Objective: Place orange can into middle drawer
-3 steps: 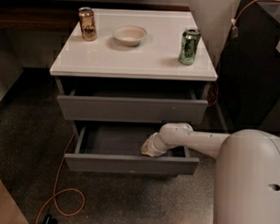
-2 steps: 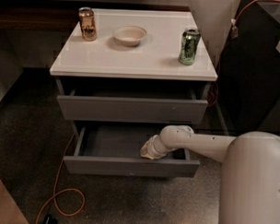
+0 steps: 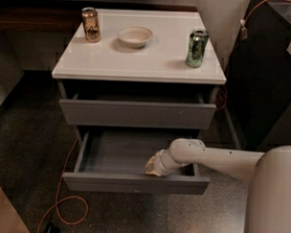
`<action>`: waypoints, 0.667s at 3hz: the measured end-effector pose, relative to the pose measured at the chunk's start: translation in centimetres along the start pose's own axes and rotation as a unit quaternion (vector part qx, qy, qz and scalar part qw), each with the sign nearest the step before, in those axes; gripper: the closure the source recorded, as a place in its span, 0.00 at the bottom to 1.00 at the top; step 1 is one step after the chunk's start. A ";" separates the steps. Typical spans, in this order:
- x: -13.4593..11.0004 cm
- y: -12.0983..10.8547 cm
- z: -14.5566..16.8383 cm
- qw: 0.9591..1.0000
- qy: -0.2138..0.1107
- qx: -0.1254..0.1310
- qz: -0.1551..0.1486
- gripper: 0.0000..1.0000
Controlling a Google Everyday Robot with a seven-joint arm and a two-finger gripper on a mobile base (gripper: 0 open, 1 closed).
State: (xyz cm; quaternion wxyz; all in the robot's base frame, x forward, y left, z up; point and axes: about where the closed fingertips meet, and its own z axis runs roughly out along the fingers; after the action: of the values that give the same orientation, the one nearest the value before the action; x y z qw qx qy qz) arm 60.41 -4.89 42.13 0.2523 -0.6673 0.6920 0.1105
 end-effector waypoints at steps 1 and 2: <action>-0.1 2.1 -0.3 1.000 -0.008 -0.014 -0.006 1.00; -0.5 4.1 -1.0 0.999 -0.019 -0.025 -0.015 1.00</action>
Offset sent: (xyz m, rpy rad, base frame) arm -0.0696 0.0019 0.0127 0.0529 0.0305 0.0946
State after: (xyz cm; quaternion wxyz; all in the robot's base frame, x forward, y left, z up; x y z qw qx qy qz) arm 56.19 -4.60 42.48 0.2504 -0.6817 0.6737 0.1368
